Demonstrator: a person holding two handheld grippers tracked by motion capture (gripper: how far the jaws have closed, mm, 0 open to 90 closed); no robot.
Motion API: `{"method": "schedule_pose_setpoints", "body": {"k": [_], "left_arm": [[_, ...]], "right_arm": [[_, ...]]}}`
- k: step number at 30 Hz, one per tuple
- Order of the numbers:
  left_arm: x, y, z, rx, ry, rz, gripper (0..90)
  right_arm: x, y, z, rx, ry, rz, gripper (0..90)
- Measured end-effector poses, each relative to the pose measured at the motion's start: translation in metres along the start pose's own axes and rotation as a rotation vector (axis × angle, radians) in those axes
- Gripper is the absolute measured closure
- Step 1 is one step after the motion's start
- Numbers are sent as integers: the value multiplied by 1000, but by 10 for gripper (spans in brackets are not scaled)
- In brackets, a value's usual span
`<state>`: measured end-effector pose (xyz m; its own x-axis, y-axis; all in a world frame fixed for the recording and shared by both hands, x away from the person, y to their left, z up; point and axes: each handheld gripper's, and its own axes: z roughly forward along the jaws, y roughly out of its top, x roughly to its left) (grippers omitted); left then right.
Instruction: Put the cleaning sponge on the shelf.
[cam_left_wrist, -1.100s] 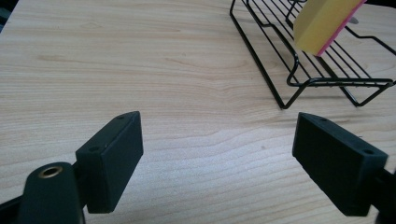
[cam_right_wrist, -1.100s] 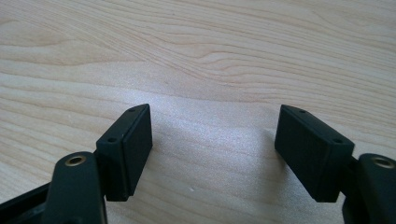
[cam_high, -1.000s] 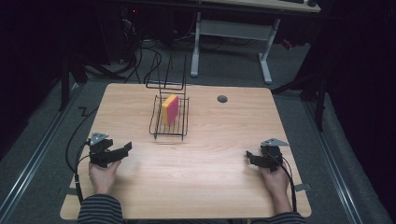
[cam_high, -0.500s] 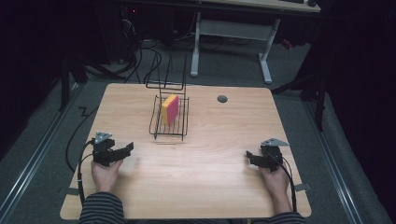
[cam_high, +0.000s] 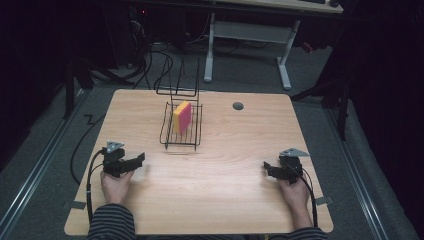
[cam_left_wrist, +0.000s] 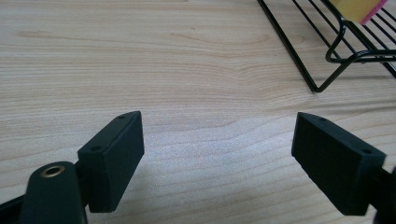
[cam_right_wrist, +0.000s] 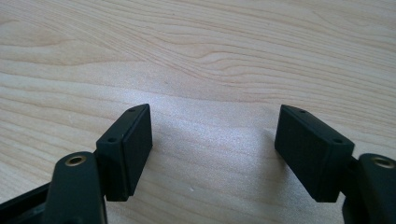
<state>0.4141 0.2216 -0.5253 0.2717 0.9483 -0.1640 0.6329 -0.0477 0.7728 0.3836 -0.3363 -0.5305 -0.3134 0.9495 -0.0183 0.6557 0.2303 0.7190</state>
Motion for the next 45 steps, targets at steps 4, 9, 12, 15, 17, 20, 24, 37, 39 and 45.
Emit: {"method": "schedule_pose_setpoints", "body": {"k": [4, 9, 12, 15, 17, 20, 24, 37, 39, 45], "left_arm": [[0, -1, 3, 7, 11, 5, 177], [0, -1, 5, 17, 22, 13, 178], [1, -2, 7, 22, 31, 15, 179], [1, -2, 9, 27, 39, 18, 180], [1, -3, 11, 33, 45, 22, 181], [0, -4, 13, 41, 51, 28, 181], [1, -4, 14, 42, 60, 27, 184], [-8, -1, 20, 84, 108, 116, 181], [-8, 0, 21, 82, 108, 111, 179], [-9, 0, 22, 82, 108, 110, 178]], "right_arm": [[0, 0, 0, 1, 0, 3, 279], [0, 0, 0, 1, 0, 3, 279], [0, 0, 0, 1, 0, 2, 279], [0, 0, 0, 1, 0, 3, 279], [0, 0, 0, 1, 0, 3, 279], [0, 0, 0, 0, 0, 0, 279], [0, 0, 0, 1, 0, 3, 279], [0, 0, 0, 0, 0, 3, 279], [0, 0, 0, 1, 0, 7, 279], [0, 0, 0, 0, 0, 3, 279]]}}
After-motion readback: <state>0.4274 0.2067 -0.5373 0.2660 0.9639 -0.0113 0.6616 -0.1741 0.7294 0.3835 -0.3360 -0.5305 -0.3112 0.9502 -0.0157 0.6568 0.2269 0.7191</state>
